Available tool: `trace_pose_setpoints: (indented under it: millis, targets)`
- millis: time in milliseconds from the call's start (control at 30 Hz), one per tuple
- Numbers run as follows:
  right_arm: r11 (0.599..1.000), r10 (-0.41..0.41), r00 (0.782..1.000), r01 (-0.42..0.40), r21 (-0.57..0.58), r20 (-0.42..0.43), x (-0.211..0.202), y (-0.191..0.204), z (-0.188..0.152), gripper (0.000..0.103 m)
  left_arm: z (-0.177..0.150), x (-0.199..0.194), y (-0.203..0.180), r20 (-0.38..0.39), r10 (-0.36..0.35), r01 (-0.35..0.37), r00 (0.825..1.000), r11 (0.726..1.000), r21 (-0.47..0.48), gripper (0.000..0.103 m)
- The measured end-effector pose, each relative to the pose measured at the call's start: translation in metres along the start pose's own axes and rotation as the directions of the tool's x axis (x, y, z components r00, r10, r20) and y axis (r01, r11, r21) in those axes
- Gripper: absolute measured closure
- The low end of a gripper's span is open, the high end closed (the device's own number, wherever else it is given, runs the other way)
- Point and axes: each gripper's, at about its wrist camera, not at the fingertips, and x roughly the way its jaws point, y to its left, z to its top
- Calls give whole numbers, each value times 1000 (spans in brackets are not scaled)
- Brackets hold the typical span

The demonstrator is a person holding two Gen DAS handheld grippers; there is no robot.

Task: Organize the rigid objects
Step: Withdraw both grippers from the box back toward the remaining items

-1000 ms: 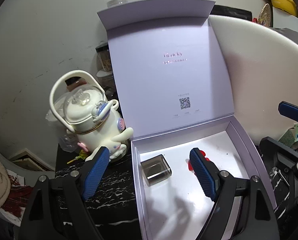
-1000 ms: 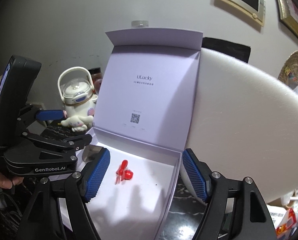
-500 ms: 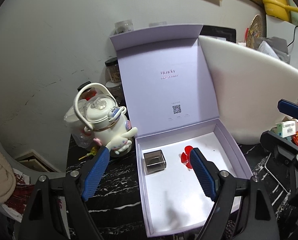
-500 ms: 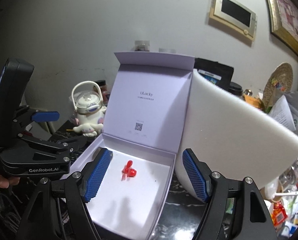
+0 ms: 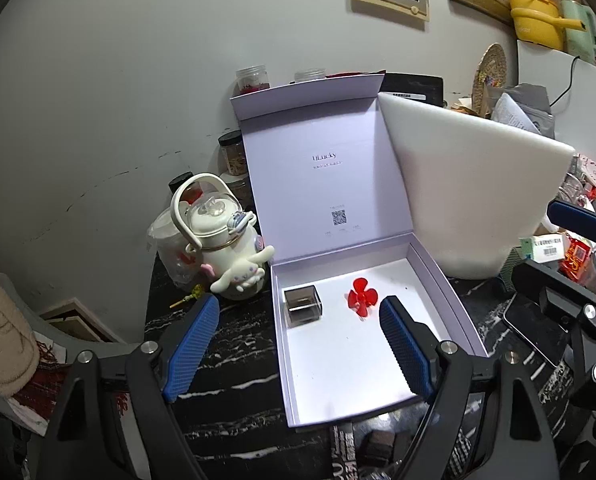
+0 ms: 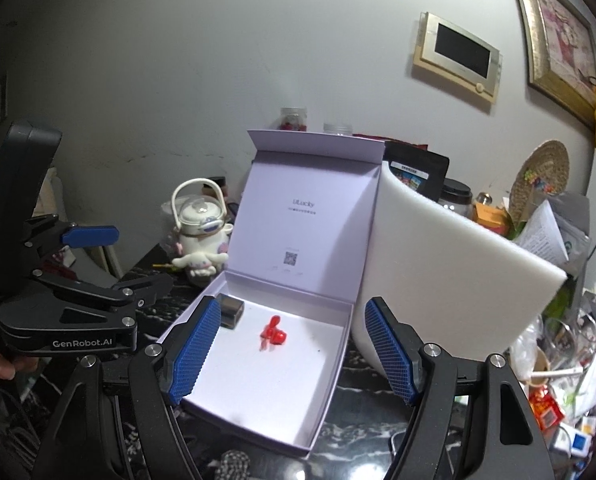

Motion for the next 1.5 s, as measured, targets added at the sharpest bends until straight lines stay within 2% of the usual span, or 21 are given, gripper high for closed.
trace_pose_setpoints:
  millis: [267, 833, 1100, 1500]
  targets:
    - [1000, 2, 1000, -2, 1, -3, -22, 8, -17, 27, -21, -21, -7, 3, -8, 8, 1000, 1000, -6, 20]
    - [1000, 23, 999, -22, 17, -43, -49, 24, -65, 27, -79, -45, -18, -47, -26, 24, 999, 999, -26, 20]
    - [999, 30, 995, -26, 40, -92, -47, 28, -97, 27, -111, -40, -19, -104, -43, 38, 994, 998, -46, 20]
    - [997, 49, 989, -39, 72, -138, -43, 29, -128, 27, -146, -35, -13, -140, -53, 35, 989, 991, -127, 20]
